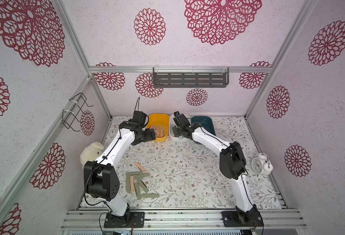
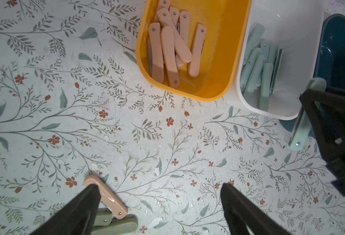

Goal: Place the fruit knives into the storage box by color
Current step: Place the fruit knife in the storage box, then pick up the fruit knife from the center of the board.

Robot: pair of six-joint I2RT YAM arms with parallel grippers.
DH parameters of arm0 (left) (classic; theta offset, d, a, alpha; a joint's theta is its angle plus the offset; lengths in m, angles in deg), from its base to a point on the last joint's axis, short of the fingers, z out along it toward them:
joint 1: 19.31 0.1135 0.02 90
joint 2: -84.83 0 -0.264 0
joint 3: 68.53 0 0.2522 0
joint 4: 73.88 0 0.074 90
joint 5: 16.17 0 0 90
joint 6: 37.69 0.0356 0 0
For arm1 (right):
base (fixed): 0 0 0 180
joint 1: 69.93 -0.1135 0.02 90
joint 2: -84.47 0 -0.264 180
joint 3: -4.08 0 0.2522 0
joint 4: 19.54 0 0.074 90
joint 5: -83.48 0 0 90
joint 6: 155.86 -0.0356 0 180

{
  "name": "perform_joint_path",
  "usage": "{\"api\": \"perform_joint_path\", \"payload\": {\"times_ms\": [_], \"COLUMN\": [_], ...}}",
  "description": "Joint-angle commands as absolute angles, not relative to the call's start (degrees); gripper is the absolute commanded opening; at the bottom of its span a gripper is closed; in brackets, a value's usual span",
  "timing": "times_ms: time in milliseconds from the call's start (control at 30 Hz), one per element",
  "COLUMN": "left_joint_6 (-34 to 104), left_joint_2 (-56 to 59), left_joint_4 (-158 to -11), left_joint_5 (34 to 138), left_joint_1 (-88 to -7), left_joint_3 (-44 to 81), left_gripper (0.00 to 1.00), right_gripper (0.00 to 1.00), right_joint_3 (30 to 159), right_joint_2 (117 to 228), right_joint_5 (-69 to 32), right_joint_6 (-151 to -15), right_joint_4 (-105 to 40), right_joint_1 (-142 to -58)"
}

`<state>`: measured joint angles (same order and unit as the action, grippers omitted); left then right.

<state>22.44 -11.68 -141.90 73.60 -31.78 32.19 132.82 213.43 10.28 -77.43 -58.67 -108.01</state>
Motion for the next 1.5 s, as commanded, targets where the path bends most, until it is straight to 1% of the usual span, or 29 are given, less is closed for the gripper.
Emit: {"api": "perform_joint_path", "payload": {"times_ms": [0,100,233,367,433,500,533,667,767,967,1133,1200,1267,1300,1400,1467], "left_joint_6": [21.4,21.2,20.9,20.1,19.7,19.1,18.7,16.0,13.6,9.8,8.9,8.8,8.7,8.6,7.9,7.3], "left_joint_2": [-12.4,-13.2,-14.6,-14.8,-14.4,-14.0,-13.6,-10.9,-7.6,-2.8,-0.2,0.2,0.3,0.2,-0.9,-2.4], "left_joint_4": [-142.3,-142.6,-143.4,-143.8,-143.4,-143.7,-144.0,-145.7,-145.5,-144.0,-142.6,-142.5,-142.4,-142.3,-141.9,-140.9], "left_joint_5": [74.2,73.9,73.8,73.6,73.7,73.8,73.8,74.0,73.5,73.3,72.1,71.8,71.3,71.0,69.4,68.5], "left_joint_1": [-31.1,-30.9,-30.8,-30.8,-30.8,-30.8,-30.8,-31.0,-31.1,-31.6,-31.9,-31.9,-32.0,-32.0,-32.1,-32.0], "left_joint_3": [33.5,33.4,33.6,32.2,31.0,29.9,29.2,25.7,21.1,12.8,9.1,8.8,8.6,8.6,8.2,7.7], "left_gripper": [0.97,0.97,0.97,0.97,0.97,0.97,0.97,0.97,0.97,0.97,0.97,0.97,0.97,0.97,0.97,0.97], "right_gripper": [0.15,0.15,0.16,0.17,0.22,0.33,0.38,0.55,0.66,0.85,0.93,0.97,0.99,0.99,0.99,0.99], "right_joint_3": [138.1,145.4,162.3,173.4,179.1,186.1,187.0,187.7,187.7,187.7,187.4,185.1,179.6,173.6,150.3,140.3], "right_joint_2": [217.9,223.4,233.5,239.5,241.6,243.7,243.2,239.6,237.3,234.1,231.0,228.1,223.8,220.2,206.2,199.9], "right_joint_5": [11.1,9.7,8.7,7.5,7.2,6.9,6.6,4.7,4.6,7.2,9.5,10.2,10.7,11.0,10.3,9.5], "right_joint_6": [-75.5,-74.6,-73.9,-73.6,-72.8,-72.0,-71.6,-71.2,-71.0,-70.9,-70.7,-70.3,-69.7,-69.4,-68.8,-69.5], "right_joint_4": [-57.9,-58.5,-66.8,-72.9,-75.9,-79.3,-79.8,-82.7,-85.7,-91.9,-94.0,-93.2,-91.0,-88.6,-77.4,-74.1], "right_joint_1": [-105.6,-104.2,-103.2,-103.3,-103.3,-103.3,-103.3,-103.7,-104.8,-108.0,-110.2,-110.6,-110.7,-110.7,-110.8,-110.7]}}
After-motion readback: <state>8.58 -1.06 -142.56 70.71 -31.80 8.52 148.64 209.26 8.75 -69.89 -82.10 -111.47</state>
